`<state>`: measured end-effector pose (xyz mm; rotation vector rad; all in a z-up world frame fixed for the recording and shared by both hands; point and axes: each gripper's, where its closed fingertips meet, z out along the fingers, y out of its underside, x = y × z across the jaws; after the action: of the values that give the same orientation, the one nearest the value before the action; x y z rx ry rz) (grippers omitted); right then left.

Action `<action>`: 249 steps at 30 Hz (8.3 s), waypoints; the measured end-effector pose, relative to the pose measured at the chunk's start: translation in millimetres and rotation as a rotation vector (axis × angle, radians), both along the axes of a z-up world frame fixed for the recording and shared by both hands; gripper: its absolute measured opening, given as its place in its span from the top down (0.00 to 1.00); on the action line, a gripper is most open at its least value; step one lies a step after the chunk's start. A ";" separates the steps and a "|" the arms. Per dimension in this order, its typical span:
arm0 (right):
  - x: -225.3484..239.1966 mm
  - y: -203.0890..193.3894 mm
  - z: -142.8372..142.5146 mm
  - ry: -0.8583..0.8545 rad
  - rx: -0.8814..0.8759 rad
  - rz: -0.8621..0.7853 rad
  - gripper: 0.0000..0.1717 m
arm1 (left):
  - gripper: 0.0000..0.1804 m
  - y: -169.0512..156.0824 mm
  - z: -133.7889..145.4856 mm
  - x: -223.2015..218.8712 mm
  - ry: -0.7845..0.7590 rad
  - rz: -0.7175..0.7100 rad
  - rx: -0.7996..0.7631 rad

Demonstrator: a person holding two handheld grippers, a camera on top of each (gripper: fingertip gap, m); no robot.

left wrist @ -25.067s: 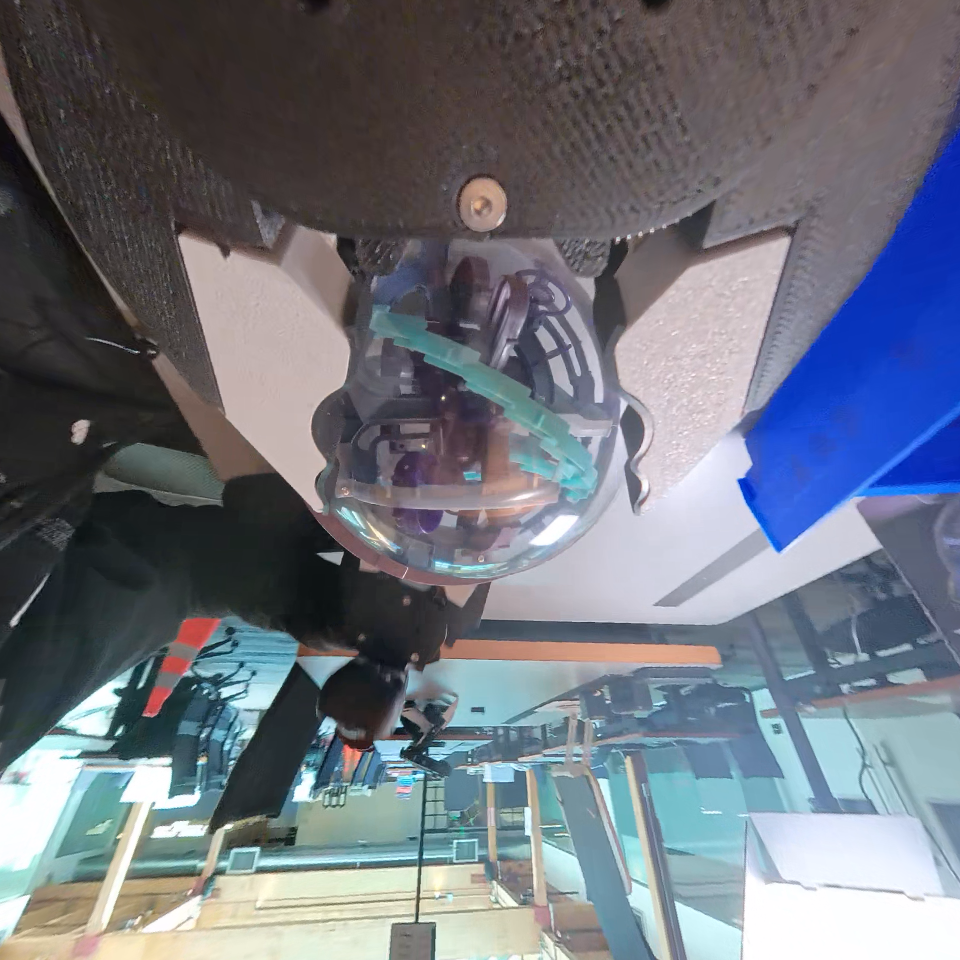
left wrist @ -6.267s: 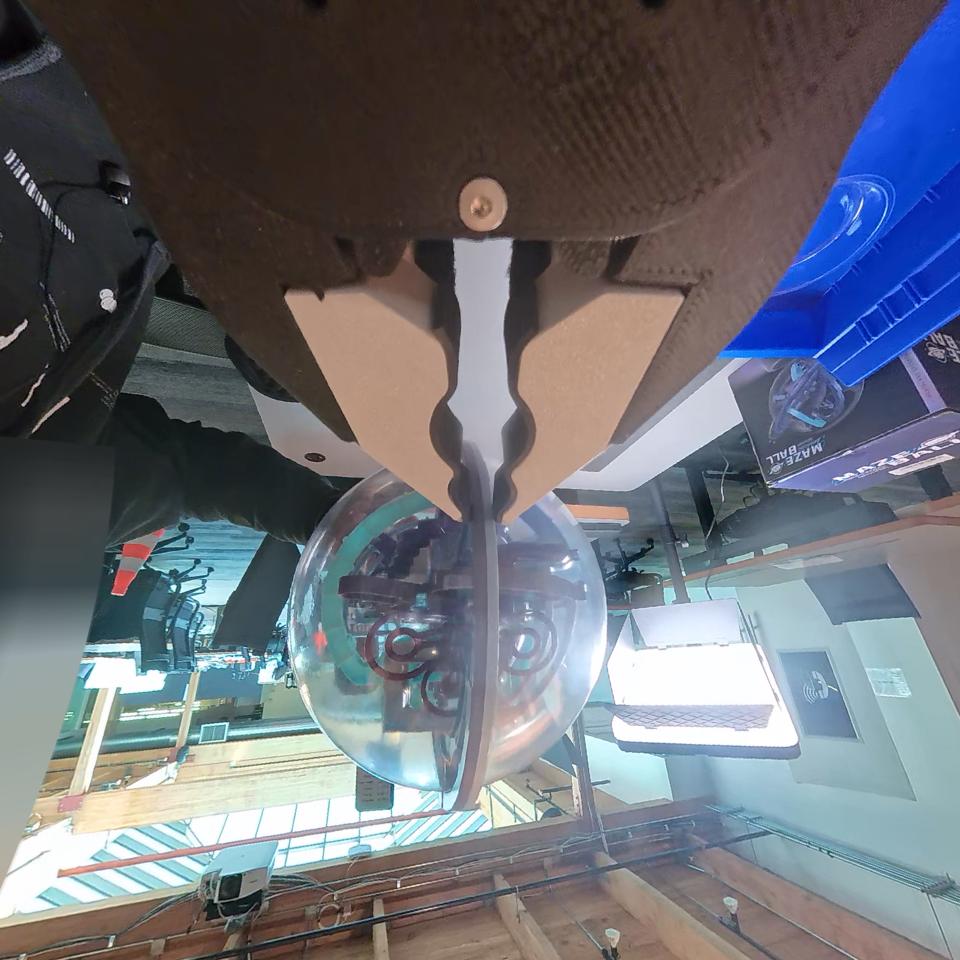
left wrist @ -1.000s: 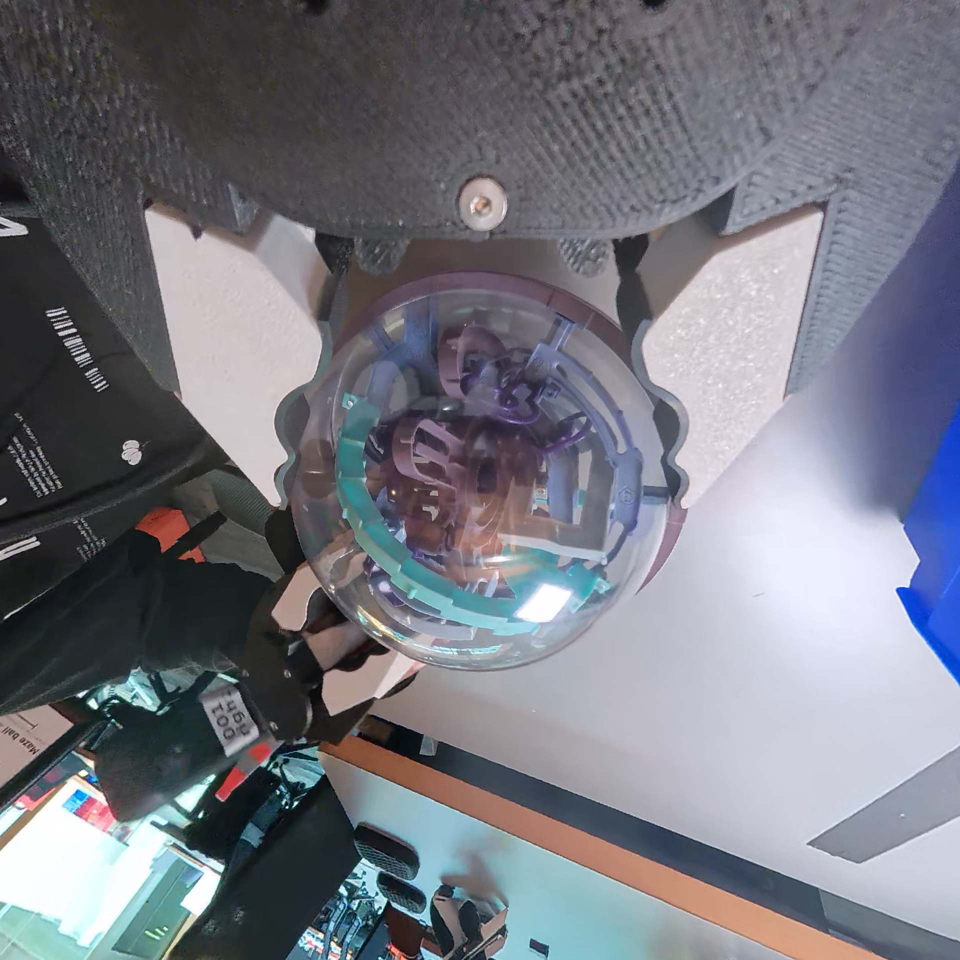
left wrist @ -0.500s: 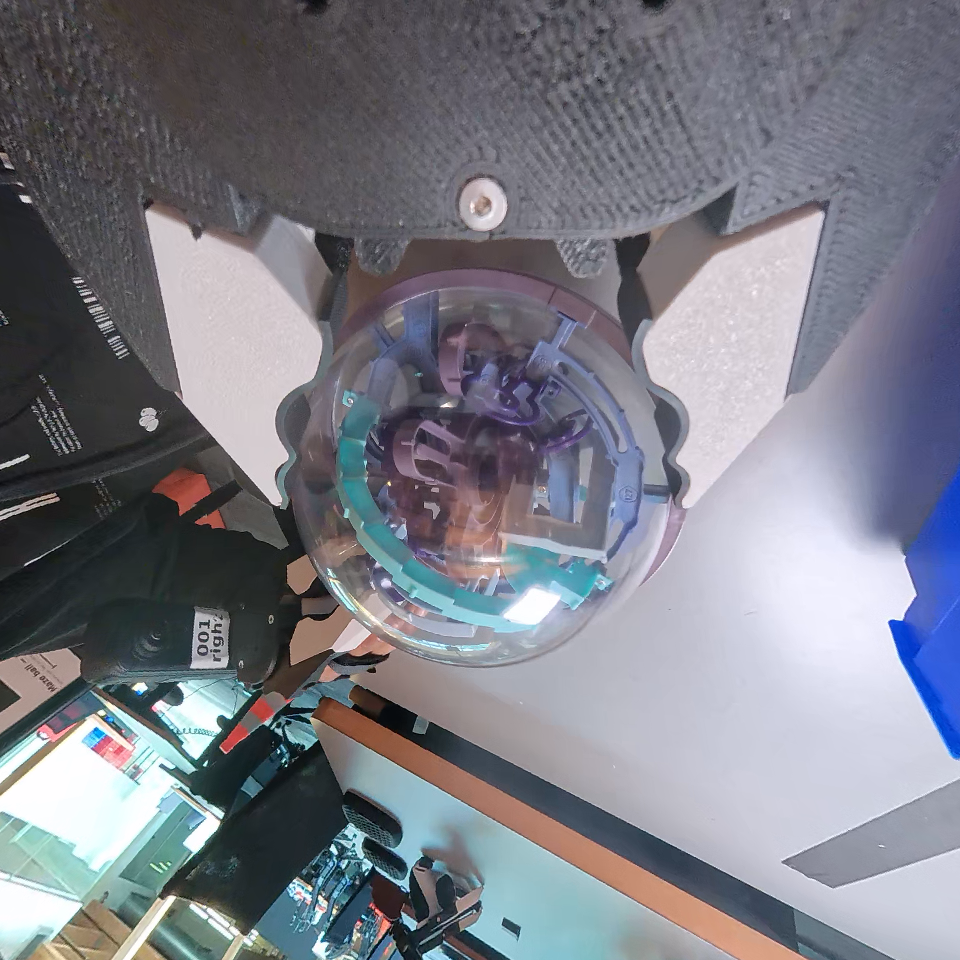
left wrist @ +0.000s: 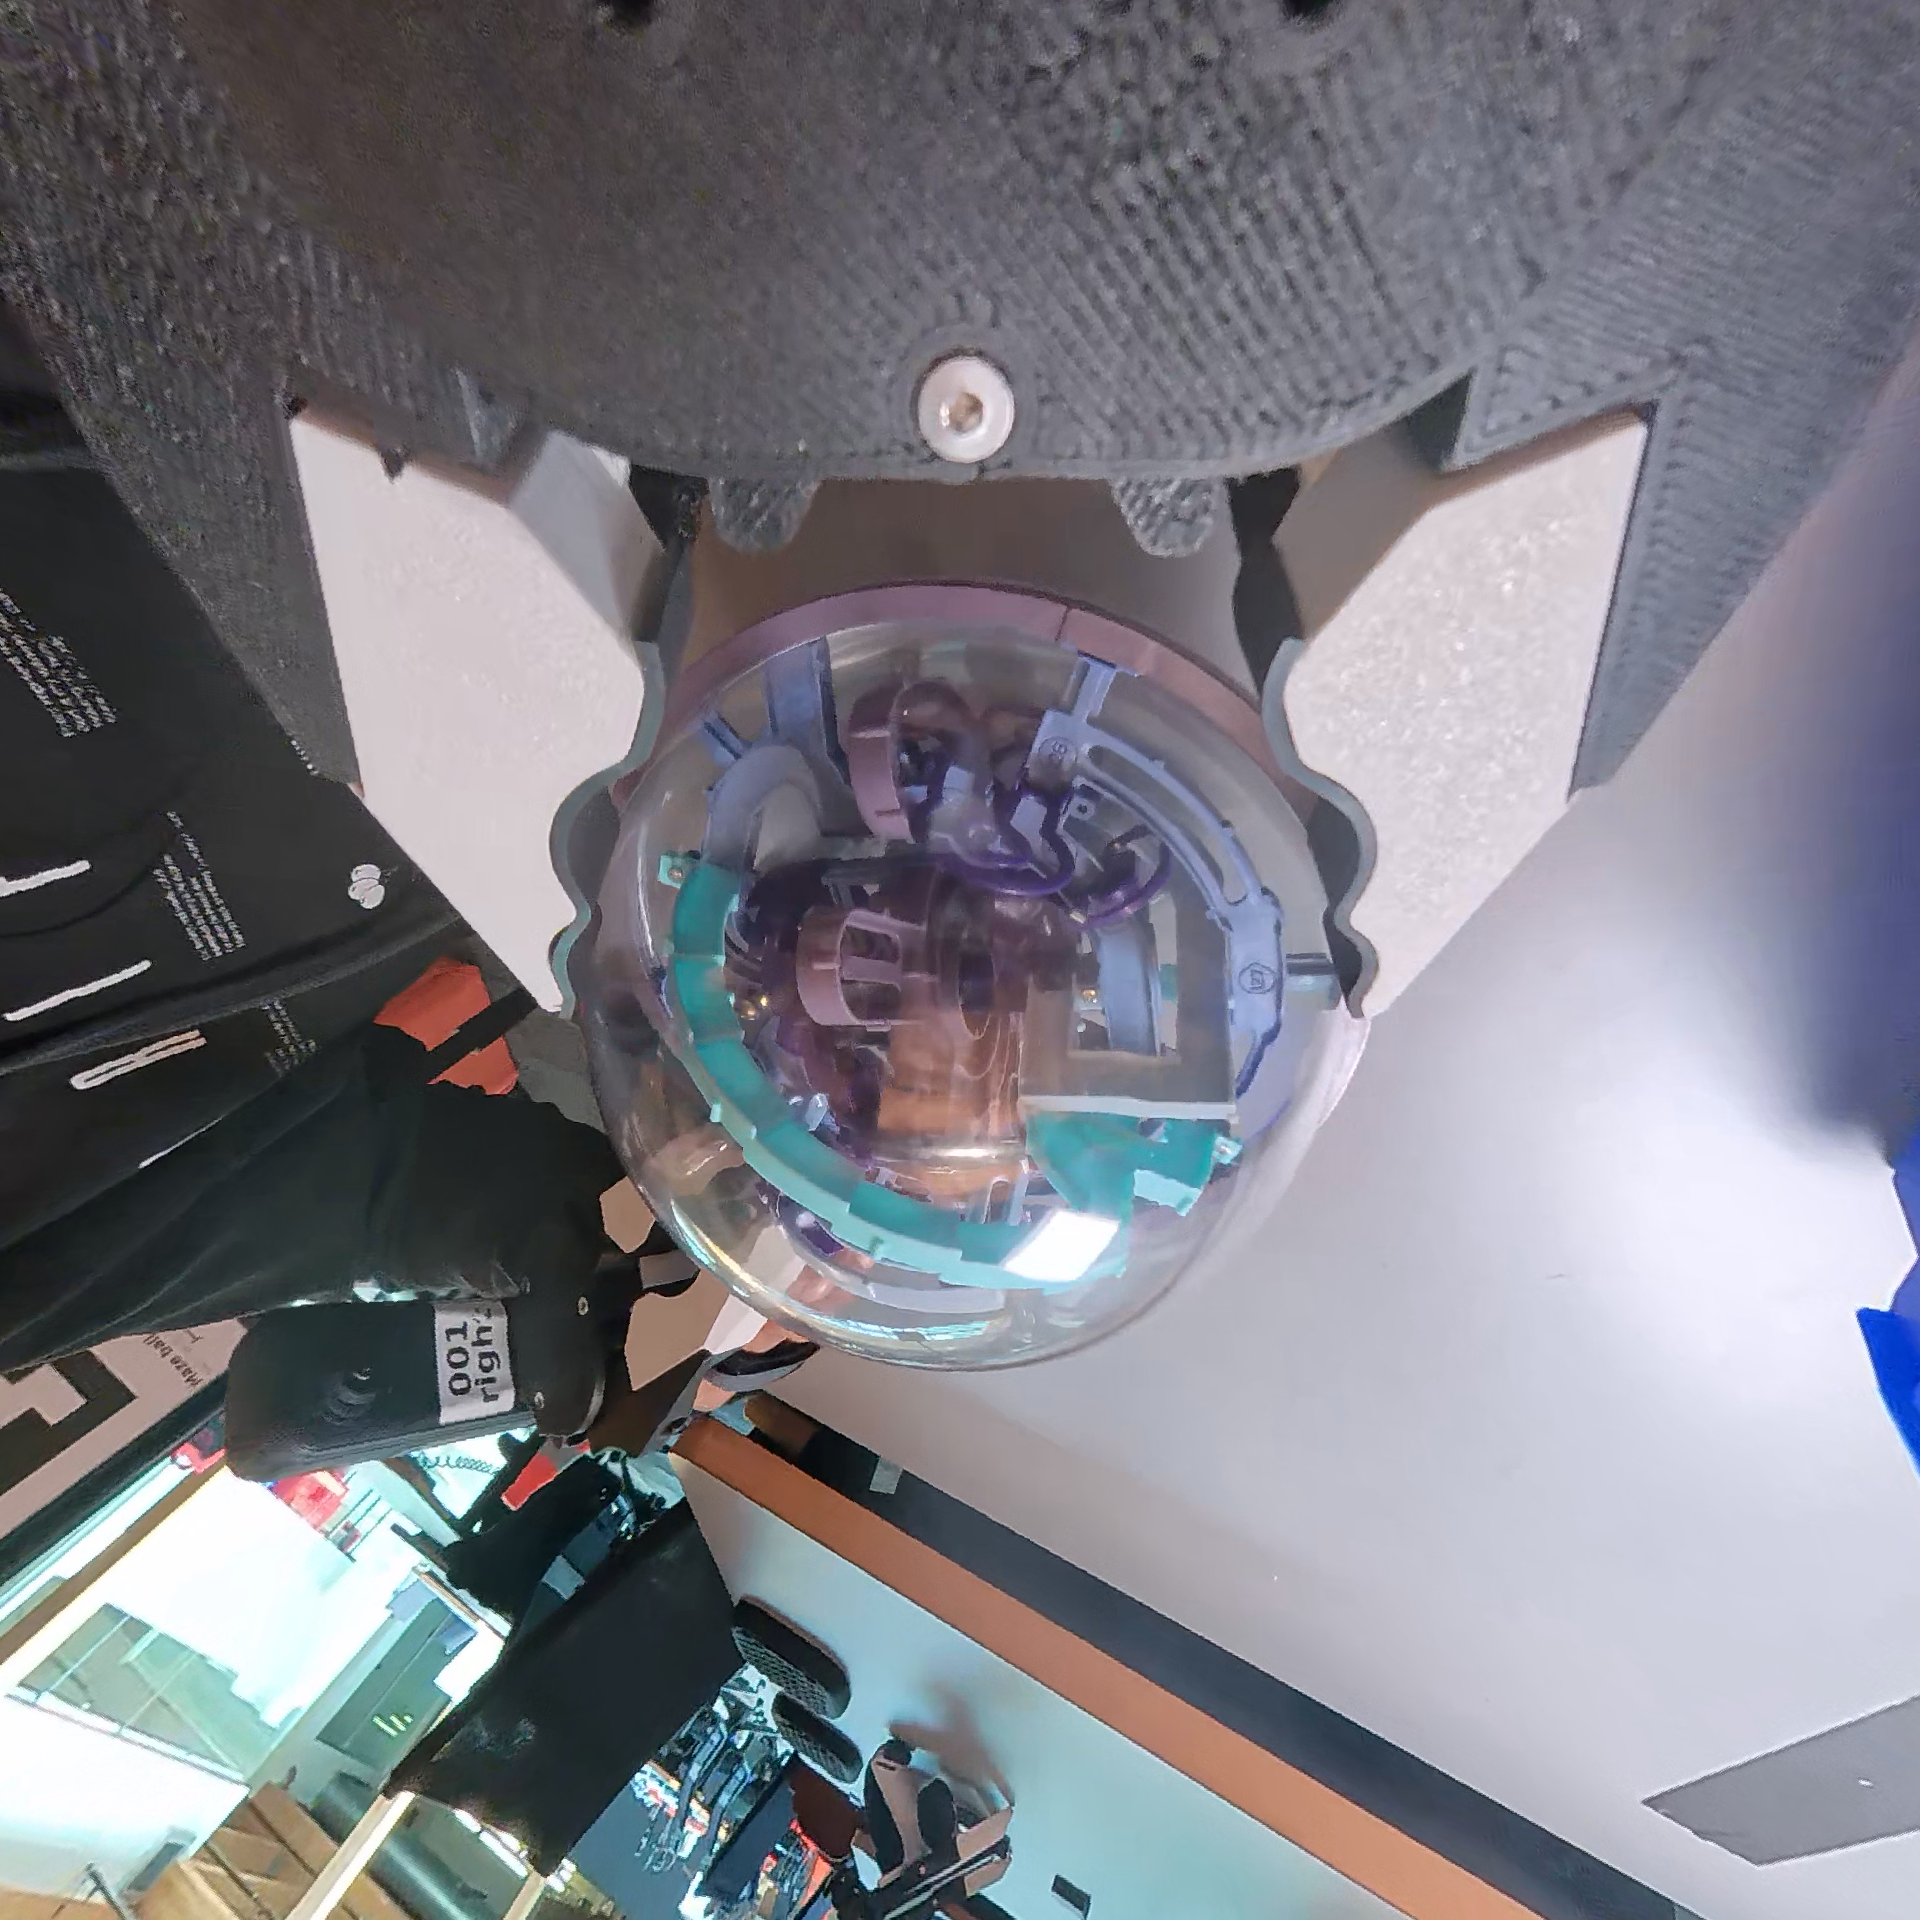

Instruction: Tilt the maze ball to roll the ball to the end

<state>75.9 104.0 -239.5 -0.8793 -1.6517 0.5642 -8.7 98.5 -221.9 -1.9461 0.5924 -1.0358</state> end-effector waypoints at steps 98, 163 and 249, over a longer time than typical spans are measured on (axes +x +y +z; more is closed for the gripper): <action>-26.3 -11.7 1.6 -0.101 -0.742 0.074 0.45 | 0.26 -31.9 -21.3 -11.0 0.064 0.057 0.334; -84.9 -11.4 7.5 -0.167 -0.655 0.211 0.36 | 0.23 -29.7 -12.4 -48.6 0.131 0.032 0.390; -71.7 30.7 -21.6 -0.143 -0.808 0.163 0.26 | 0.33 27.6 6.9 -60.7 -0.224 -0.047 0.159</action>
<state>4.3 134.7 -261.1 -1.3861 -1.6332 1.3611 -69.4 126.1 -215.1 -1.6588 0.5782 -1.1804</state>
